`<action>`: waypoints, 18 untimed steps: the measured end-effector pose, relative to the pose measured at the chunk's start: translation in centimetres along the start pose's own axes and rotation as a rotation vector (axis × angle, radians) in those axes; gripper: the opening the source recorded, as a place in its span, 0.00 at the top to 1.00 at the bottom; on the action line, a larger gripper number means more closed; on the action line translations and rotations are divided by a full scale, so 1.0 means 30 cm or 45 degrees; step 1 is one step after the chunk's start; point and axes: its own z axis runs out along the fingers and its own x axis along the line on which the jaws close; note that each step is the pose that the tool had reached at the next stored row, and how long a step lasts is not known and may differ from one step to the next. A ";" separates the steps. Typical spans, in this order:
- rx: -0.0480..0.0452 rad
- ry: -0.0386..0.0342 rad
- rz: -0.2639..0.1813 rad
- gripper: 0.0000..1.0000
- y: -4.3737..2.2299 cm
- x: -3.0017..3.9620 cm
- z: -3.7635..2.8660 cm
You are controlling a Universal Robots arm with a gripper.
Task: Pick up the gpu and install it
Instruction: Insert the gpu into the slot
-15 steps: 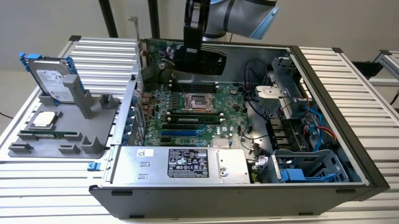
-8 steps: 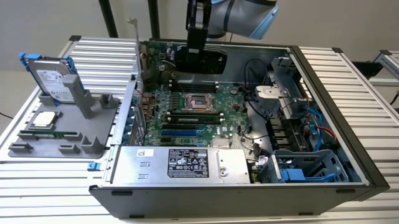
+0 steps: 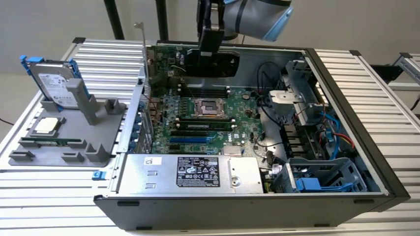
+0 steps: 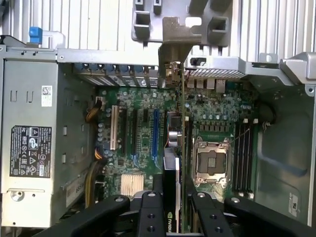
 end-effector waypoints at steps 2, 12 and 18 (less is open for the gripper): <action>0.000 0.0013 -0.026 1.00 -0.001 0.000 0.000; -0.002 0.0062 -0.127 1.00 -0.004 0.000 0.000; -0.002 0.0059 -0.117 1.00 -0.007 0.000 0.004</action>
